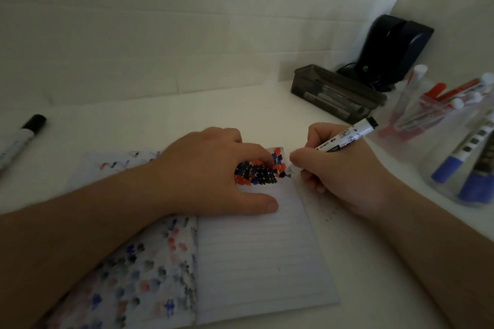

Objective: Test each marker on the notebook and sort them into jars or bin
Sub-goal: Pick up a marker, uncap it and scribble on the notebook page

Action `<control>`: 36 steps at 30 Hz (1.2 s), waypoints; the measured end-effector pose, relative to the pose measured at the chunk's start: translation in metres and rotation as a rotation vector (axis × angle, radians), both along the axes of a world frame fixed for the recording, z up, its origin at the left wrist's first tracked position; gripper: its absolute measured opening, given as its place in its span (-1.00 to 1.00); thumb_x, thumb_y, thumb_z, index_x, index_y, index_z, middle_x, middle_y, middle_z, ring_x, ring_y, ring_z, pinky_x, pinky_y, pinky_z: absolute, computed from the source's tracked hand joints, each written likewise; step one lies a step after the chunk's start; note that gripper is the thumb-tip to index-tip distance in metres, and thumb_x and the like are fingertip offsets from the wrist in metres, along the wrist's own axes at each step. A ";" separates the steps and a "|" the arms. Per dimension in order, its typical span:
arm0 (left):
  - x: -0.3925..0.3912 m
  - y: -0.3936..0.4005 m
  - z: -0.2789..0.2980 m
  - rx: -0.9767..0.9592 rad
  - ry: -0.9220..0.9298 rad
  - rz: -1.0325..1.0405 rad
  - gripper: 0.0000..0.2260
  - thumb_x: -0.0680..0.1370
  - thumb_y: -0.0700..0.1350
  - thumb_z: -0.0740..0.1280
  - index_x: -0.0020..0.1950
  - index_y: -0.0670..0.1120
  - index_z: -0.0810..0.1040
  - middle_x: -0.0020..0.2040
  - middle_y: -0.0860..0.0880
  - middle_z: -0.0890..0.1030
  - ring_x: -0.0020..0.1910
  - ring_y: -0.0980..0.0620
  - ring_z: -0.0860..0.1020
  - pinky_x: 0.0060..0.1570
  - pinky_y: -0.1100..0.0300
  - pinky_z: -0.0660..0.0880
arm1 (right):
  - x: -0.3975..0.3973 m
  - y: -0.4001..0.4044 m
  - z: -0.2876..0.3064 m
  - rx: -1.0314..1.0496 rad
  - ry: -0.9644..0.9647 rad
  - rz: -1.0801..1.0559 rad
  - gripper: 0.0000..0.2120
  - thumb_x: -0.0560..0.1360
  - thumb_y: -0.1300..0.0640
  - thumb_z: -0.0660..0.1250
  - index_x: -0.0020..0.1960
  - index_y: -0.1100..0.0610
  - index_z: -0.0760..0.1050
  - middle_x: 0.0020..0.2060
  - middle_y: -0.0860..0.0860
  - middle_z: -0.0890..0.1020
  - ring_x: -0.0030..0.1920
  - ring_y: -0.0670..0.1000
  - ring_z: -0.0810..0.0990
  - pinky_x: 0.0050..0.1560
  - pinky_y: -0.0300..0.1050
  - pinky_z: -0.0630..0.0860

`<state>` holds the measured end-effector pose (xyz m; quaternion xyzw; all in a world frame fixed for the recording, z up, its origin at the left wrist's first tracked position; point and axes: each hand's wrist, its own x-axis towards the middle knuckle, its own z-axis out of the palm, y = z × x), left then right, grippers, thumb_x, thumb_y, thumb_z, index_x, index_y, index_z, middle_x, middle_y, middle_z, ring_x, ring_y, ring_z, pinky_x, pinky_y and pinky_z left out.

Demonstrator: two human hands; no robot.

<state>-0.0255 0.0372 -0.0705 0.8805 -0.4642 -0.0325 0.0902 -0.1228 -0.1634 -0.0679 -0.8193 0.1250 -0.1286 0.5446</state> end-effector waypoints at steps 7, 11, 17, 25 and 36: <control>-0.001 0.000 0.000 0.002 0.002 0.002 -0.31 0.28 0.66 0.10 0.39 0.49 0.26 -0.06 0.23 0.38 -0.04 0.19 0.39 -0.15 0.17 0.31 | 0.000 0.005 0.002 -0.025 0.023 0.020 -0.70 0.46 0.34 0.44 -0.36 0.19 0.39 -0.47 0.21 0.58 -0.51 0.04 0.49 -0.48 -0.15 0.40; 0.000 -0.002 -0.001 0.004 -0.006 0.001 -0.30 0.28 0.66 0.09 0.39 0.49 0.27 -0.06 0.23 0.39 -0.03 0.18 0.40 -0.13 0.17 0.32 | 0.001 0.003 0.002 -0.074 0.039 0.015 -0.73 0.45 0.32 0.42 -0.34 0.20 0.38 -0.47 0.21 0.55 -0.49 0.07 0.48 -0.45 -0.11 0.38; 0.000 -0.001 0.000 0.010 -0.011 -0.002 -0.30 0.29 0.66 0.09 0.39 0.48 0.27 -0.06 0.24 0.39 -0.05 0.19 0.40 -0.16 0.19 0.31 | 0.000 0.002 0.001 -0.044 0.038 -0.003 -0.70 0.46 0.36 0.40 -0.34 0.24 0.34 -0.47 0.20 0.53 -0.51 0.06 0.47 -0.44 -0.10 0.37; 0.000 -0.002 0.000 0.011 -0.002 -0.009 -0.31 0.29 0.65 0.10 0.38 0.49 0.25 -0.06 0.24 0.39 -0.04 0.18 0.40 -0.15 0.18 0.32 | -0.001 0.005 0.002 -0.069 0.036 0.016 -0.71 0.44 0.35 0.41 -0.26 0.38 0.29 -0.46 0.19 0.52 -0.50 0.05 0.46 -0.48 -0.14 0.36; 0.001 -0.002 0.000 0.014 -0.010 -0.011 -0.29 0.27 0.67 0.05 0.39 0.50 0.23 -0.07 0.25 0.38 -0.05 0.19 0.39 -0.13 0.16 0.33 | 0.001 0.003 0.000 -0.034 0.016 0.034 -0.71 0.48 0.36 0.41 -0.33 0.20 0.38 -0.47 0.15 0.58 -0.50 0.03 0.49 -0.48 -0.12 0.41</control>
